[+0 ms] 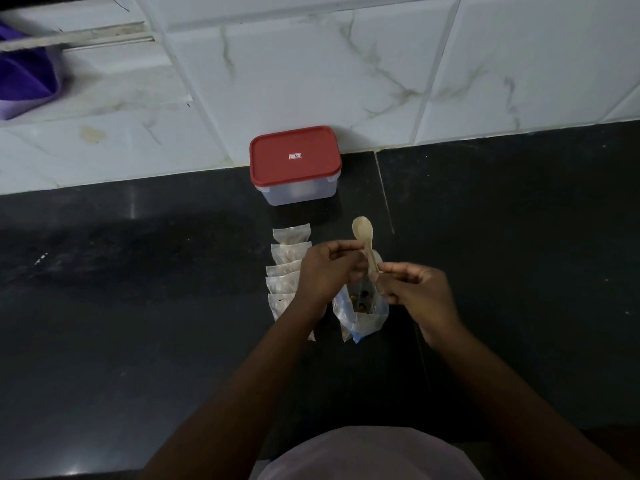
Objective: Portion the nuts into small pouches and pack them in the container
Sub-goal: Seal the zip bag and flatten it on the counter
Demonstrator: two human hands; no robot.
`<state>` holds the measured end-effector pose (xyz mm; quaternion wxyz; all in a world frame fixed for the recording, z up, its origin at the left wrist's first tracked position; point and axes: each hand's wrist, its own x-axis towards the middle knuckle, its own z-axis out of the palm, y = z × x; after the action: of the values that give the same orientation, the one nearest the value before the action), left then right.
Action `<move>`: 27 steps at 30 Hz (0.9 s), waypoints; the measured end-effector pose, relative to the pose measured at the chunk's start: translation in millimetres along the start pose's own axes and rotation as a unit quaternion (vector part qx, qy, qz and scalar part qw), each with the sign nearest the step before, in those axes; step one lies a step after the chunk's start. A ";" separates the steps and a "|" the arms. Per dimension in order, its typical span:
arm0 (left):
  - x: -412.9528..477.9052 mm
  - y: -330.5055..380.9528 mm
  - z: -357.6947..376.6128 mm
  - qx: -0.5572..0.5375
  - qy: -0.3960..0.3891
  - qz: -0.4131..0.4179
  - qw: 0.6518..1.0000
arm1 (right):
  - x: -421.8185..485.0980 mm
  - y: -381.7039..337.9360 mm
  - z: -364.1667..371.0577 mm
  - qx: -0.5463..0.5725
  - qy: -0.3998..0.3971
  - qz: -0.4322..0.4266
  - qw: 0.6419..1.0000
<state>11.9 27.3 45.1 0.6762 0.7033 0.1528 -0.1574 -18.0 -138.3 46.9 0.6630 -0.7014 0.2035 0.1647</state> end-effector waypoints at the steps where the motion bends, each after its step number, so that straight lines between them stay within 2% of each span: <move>1: 1.4 1.0 -1.8 0.017 -0.003 0.011 1.000 | 6.7 -3.9 -0.2 -0.025 -0.002 0.001 1.000; 6: 2.0 -2.9 -16.1 0.225 0.007 0.113 0.968 | 63.7 -30.3 -4.1 -0.048 0.039 -0.011 0.998; 10: 2.8 -16.6 -26.8 0.377 0.006 0.204 0.903 | 120.1 -54.0 1.5 -0.063 0.043 0.001 0.997; 12: 3.9 -21.5 -29.1 0.424 -0.014 0.211 0.881 | 144.9 -62.5 8.0 -0.076 0.042 0.009 0.996; 18: 8.5 -28.1 -25.8 0.466 -0.016 0.222 0.856 | 196.2 -71.2 32.5 -0.094 0.051 0.033 0.994; 27: 16.9 -31.9 -30.6 0.463 -0.025 0.205 0.862 | 230.2 -69.5 40.2 -0.114 0.071 0.035 0.990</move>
<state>14.0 59.2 10.1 0.2936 0.9466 -0.1020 -0.0855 217.2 -111.0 -11.1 0.5564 -0.7749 0.2541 0.1594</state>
